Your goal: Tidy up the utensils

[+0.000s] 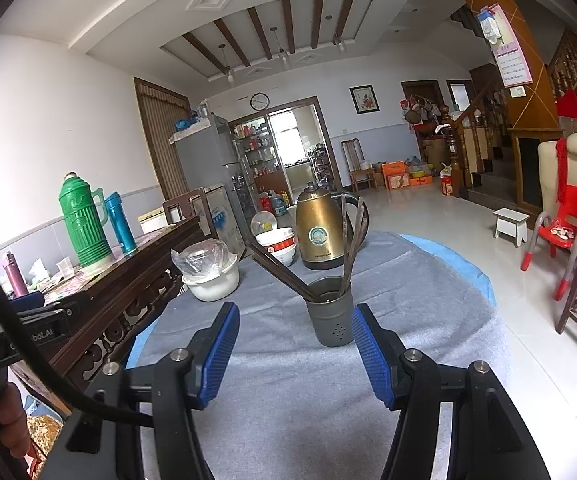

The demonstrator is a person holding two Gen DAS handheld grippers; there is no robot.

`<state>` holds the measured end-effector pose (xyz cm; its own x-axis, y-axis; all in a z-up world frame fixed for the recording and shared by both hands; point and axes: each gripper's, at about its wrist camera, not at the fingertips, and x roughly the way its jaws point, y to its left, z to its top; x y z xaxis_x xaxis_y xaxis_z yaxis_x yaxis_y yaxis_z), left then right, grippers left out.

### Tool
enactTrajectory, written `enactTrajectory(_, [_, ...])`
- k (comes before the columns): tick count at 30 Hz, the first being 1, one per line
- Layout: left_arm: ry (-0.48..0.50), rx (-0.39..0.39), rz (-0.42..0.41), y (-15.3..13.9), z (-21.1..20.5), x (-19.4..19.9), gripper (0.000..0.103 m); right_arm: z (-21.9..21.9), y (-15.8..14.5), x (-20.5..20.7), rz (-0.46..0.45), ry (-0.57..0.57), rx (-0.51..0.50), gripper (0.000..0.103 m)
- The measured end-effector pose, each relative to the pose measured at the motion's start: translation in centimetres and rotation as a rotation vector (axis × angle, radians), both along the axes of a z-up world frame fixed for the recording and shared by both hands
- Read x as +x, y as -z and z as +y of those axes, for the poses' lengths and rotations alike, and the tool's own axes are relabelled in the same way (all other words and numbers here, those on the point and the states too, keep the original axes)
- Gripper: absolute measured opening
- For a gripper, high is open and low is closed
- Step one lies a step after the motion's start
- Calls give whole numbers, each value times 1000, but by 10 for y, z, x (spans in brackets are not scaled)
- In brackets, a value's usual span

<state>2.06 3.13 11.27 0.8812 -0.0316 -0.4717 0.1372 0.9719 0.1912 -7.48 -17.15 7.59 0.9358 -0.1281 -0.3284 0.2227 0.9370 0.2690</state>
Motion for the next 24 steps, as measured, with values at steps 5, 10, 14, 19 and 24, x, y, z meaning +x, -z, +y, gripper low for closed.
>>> enactTrajectory(5, [-4, 0, -2, 0, 0, 0, 83, 1, -1, 0, -3, -1, -1, 63])
enactTrajectory(10, [-7, -2, -2, 0, 1, 0, 83, 1, -2, 0, -3, 0, -1, 63])
enactTrajectory(14, [-8, -1, -2, 1, 1, -2, 83, 1, -1, 0, -2, -2, -2, 63])
enactTrajectory(19, [-11, -3, -3, 1, 1, -2, 83, 1, -5, -1, -3, -7, -3, 63])
enactTrajectory(24, [-13, -1, -3, 1, 1, -1, 83, 2, -6, -1, -4, -5, -1, 63])
